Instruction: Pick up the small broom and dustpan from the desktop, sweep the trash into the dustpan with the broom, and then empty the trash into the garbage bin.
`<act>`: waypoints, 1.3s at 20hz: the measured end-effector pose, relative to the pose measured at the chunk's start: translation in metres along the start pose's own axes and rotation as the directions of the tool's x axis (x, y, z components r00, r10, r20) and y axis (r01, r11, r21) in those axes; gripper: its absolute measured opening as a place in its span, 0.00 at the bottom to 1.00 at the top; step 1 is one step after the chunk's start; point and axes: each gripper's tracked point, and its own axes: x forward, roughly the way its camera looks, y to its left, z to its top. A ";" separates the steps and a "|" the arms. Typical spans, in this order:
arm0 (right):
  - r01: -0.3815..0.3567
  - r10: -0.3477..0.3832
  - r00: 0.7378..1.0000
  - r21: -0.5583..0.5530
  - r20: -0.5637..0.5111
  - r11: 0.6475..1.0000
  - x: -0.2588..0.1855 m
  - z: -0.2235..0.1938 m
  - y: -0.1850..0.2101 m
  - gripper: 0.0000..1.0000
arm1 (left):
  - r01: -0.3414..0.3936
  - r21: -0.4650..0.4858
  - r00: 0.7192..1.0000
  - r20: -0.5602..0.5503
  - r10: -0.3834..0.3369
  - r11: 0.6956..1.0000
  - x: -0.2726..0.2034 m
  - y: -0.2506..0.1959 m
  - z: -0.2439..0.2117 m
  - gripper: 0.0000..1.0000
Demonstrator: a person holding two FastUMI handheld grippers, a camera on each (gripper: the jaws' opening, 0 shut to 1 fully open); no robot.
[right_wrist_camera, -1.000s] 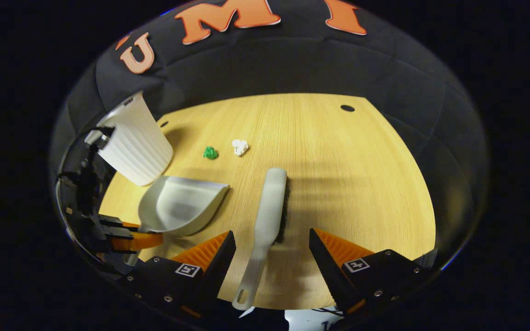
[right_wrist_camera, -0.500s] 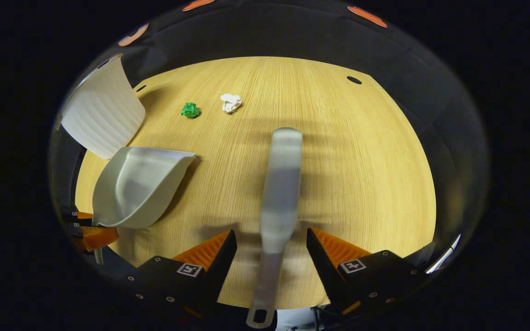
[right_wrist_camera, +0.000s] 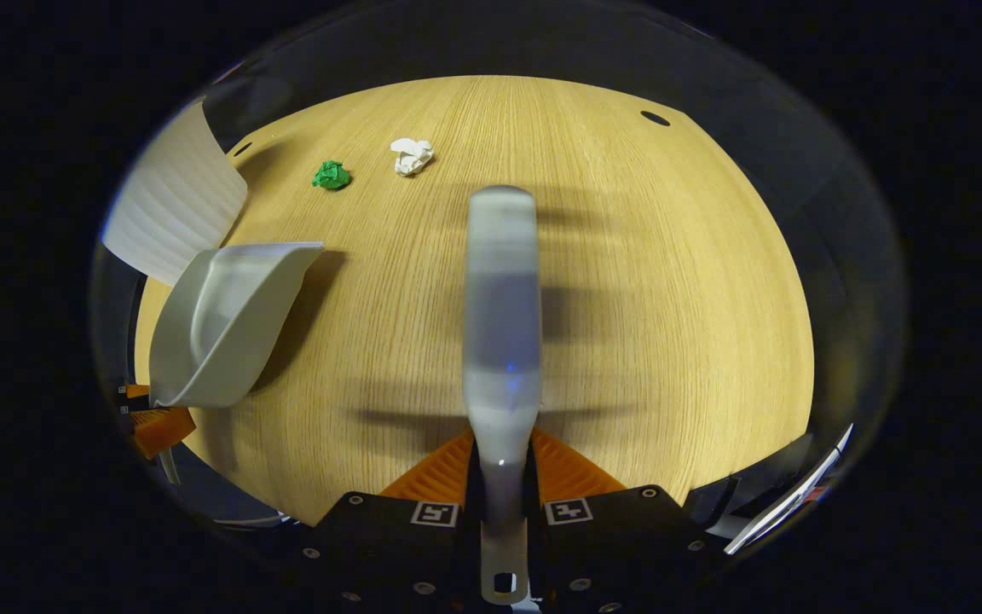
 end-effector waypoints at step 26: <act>-0.146 0.237 0.970 -0.630 0.061 0.763 0.042 0.198 0.024 0.11 | -0.005 0.383 0.999 -0.047 0.024 0.924 0.040 0.007 -0.022 0.30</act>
